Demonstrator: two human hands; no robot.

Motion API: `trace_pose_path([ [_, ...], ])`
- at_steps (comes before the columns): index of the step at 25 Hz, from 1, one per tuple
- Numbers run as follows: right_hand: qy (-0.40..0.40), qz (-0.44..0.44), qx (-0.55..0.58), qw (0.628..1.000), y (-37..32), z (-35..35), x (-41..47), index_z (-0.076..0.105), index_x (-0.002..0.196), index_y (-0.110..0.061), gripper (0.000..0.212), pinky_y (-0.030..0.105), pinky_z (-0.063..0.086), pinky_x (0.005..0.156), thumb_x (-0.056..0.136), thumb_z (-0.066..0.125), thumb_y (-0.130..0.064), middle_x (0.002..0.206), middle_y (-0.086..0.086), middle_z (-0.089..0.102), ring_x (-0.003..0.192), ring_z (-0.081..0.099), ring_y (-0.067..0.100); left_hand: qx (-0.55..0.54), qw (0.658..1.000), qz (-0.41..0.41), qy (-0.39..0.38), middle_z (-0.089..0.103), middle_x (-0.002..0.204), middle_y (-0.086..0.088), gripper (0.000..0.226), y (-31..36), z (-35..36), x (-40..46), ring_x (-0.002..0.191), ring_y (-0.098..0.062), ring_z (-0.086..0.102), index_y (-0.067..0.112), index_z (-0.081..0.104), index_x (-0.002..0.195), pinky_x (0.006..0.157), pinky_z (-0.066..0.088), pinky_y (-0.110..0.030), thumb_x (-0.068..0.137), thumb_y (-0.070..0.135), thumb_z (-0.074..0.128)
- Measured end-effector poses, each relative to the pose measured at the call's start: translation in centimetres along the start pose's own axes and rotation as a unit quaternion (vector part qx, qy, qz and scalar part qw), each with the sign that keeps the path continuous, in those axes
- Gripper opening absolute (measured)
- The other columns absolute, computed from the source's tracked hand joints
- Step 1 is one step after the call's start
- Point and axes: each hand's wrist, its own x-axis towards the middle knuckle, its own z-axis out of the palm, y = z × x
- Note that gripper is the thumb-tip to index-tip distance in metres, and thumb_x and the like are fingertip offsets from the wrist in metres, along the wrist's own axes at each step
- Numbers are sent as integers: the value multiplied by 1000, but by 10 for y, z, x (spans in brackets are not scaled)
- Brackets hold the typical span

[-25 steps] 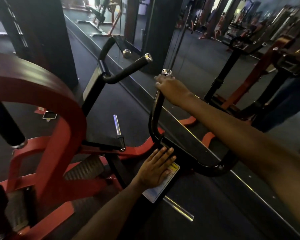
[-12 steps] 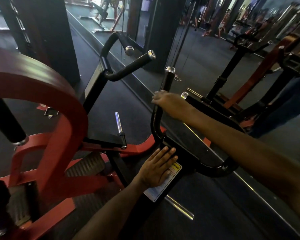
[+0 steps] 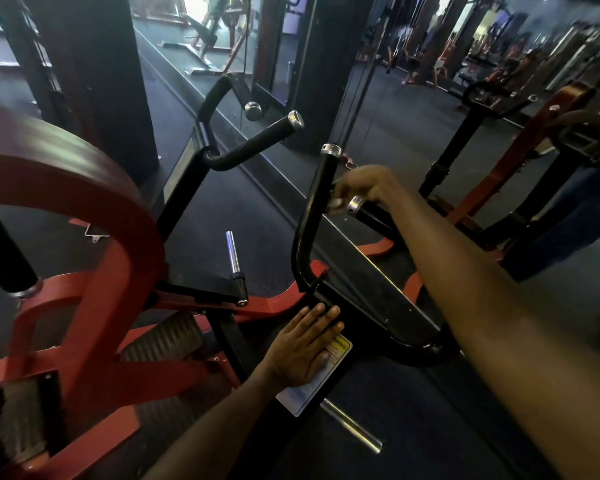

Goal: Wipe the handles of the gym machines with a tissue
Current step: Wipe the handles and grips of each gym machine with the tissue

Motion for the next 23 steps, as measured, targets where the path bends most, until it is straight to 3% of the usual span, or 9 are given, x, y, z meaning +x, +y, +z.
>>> trace_pose_path([
  [4, 61, -55, 173, 982, -13, 3, 7, 48, 76, -4, 27, 28, 53, 47, 89, 33, 14, 67, 8, 49, 45, 51, 11, 1, 1000, -4, 3, 3, 164, -3, 54, -1, -2, 5, 150, -23, 7, 18, 7, 156, 122, 10, -38, 105, 34, 16],
  [6, 85, -50, 59, 993, -12, 7, 0, 50, 77, -3, 23, 29, 53, 52, 90, 36, 10, 58, 7, 53, 39, 52, 9, -2, 1000, -6, 1, 3, 164, -3, 54, -1, -2, 2, 150, -23, 7, 18, 7, 156, 122, 11, -39, 105, 34, 16],
  [9, 112, -33, -132, 984, -14, 22, -19, 55, 88, 1, 17, 22, 47, 40, 91, 40, 6, 56, 10, 61, 39, 57, 11, 3, 1000, -7, 1, 4, 163, -4, 54, -4, 0, 1, 150, -24, 8, 18, 7, 156, 122, 12, -39, 105, 33, 16],
  [10, 150, -59, -168, 972, -16, 30, -24, 57, 97, 2, 18, 23, 48, 42, 92, 40, 4, 69, 14, 64, 47, 62, 14, 2, 1000, -9, -1, 5, 163, -4, 54, -3, 1, 1, 150, -24, 8, 17, 8, 156, 121, 13, -40, 105, 34, 16],
  [11, 203, -93, -225, 948, -18, 40, -28, 58, 109, 2, 23, 27, 53, 55, 92, 41, 2, 88, 17, 65, 66, 67, 19, 1, 1000, -11, -3, 5, 163, -4, 54, -3, 1, 0, 150, -24, 9, 17, 9, 156, 121, 14, -40, 105, 34, 16],
  [13, 299, -139, -315, 890, -9, 65, -34, 52, 123, 3, 31, 31, 48, 84, 94, 42, -1, 120, 18, 58, 108, 60, 27, 0, 1000, -12, -1, 6, 163, -3, 54, -2, 2, -1, 150, -24, 10, 18, 10, 156, 121, 15, -41, 105, 34, 16],
  [15, 341, -175, -310, 870, 11, 88, -30, 48, 125, 5, 32, 29, 45, 89, 94, 42, 0, 125, 19, 55, 114, 56, 28, -5, 1000, -11, 3, 6, 163, -2, 54, -2, 2, 1, 149, -24, 10, 19, 9, 156, 120, 17, -42, 105, 34, 17],
  [20, 353, -243, -142, 892, 50, 91, -23, 55, 110, 0, 21, 20, 41, 70, 93, 42, 4, 103, 14, 64, 95, 62, 23, -6, 1000, -16, -4, 6, 163, -2, 54, -1, 2, 2, 149, -25, 10, 19, 10, 156, 118, 20, -44, 105, 33, 17],
  [23, 259, -210, -117, 935, 87, 99, -27, 53, 75, -9, 23, 24, 38, 59, 91, 42, 3, 78, 11, 57, 73, 55, 21, -6, 1000, -15, -6, 6, 163, -3, 54, 0, 2, 0, 149, -25, 10, 18, 10, 156, 117, 21, -44, 105, 33, 17],
])
